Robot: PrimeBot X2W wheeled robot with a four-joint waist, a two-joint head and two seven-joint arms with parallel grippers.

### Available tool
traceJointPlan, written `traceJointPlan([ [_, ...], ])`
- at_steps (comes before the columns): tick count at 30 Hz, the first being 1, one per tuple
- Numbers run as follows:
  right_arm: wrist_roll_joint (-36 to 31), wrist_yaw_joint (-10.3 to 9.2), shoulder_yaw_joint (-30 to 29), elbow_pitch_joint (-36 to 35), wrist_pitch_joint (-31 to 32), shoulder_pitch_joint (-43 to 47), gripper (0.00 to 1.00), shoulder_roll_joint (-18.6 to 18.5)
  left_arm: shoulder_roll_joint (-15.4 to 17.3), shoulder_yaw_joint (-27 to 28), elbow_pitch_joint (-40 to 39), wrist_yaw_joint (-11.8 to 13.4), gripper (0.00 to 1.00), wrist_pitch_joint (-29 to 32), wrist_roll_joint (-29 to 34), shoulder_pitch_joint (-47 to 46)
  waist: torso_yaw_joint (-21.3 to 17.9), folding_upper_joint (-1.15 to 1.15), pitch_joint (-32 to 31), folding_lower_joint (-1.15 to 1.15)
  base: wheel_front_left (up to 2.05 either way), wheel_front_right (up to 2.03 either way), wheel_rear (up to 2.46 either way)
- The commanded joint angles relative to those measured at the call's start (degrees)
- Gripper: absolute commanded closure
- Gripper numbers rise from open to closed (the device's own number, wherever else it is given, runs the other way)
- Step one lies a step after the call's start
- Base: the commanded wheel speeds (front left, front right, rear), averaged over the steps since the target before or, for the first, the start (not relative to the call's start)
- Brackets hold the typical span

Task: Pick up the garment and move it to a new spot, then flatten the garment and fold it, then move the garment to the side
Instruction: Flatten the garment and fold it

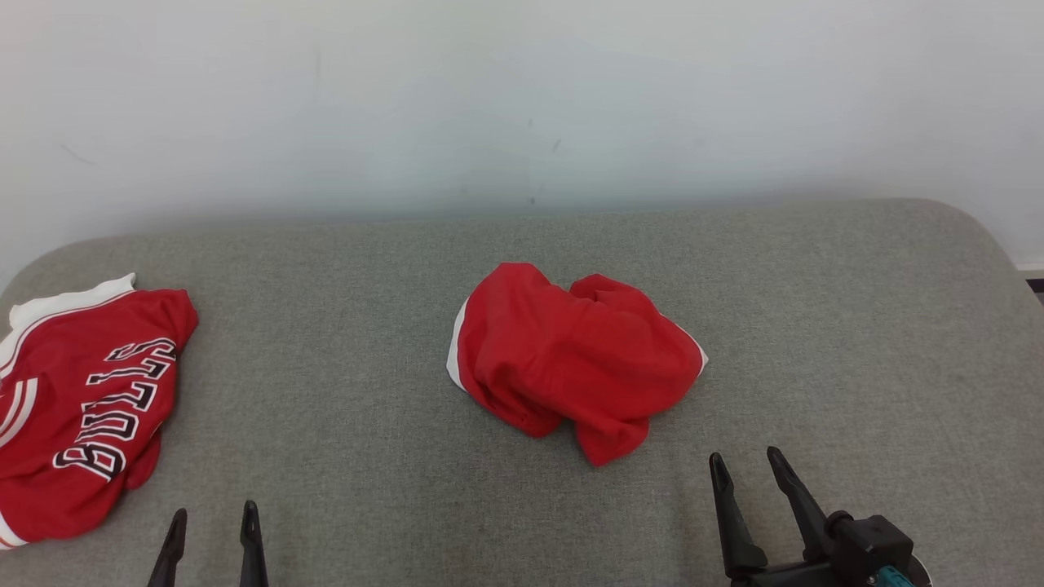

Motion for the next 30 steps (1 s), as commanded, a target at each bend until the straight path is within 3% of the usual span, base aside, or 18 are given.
traceJointPlan([
  [1,-0.12,-0.12,-0.06,-0.11,-0.11,0.35,0.0,-0.03,-0.17,0.12,0.12,-0.04,0.0,-0.12,0.1,0.5,0.03,0.0,0.06,0.0,0.0,0.0,0.0],
  [30,-0.47,-0.12,0.01,0.03,-0.1,0.19,0.0,-0.03,-0.18,0.52,0.49,0.35,0.0,-0.12,-1.65,-0.13,0.1,0.0,0.37,0.0,0.0,0.0,0.0],
])
